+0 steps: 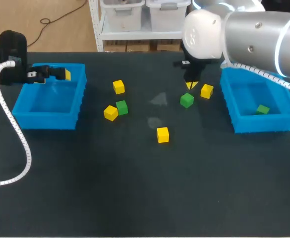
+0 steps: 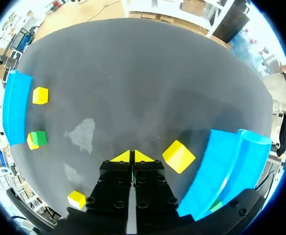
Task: Put the green cubes in the right bin and the yellow cubes in the left bin.
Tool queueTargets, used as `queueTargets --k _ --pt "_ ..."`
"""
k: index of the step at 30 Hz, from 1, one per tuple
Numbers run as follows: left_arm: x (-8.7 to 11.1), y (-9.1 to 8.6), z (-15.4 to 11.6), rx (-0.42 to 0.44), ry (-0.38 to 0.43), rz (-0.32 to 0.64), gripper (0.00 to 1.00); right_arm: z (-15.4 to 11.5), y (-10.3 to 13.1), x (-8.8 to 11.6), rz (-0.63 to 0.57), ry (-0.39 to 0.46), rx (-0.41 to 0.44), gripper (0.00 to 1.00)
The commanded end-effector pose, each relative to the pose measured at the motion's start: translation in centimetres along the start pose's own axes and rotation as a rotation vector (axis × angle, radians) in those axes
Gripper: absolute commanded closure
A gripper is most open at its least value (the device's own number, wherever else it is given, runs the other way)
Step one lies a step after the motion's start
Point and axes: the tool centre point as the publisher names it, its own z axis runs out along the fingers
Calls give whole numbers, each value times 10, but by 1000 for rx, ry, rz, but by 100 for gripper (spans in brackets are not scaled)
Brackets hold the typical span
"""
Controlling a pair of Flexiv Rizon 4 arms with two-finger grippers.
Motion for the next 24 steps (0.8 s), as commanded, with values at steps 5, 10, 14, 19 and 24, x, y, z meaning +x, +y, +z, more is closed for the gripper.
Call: queueTargets --k 5,10,14,19,24 --pt "1 2 0 11 -7 2 0 3 -4 3 -39 33 15 0" --pt "1 2 0 11 -7 2 0 2 -3 1 -70 50 7 0" --pt "1 2 0 11 -7 2 0 -1 -1 1 -101 59 -5 0" --pt "1 2 0 11 -7 2 0 -4 1 4 -148 75 -33 0" --pt "1 2 0 11 -7 2 0 -6 4 9 -211 102 -48 0"
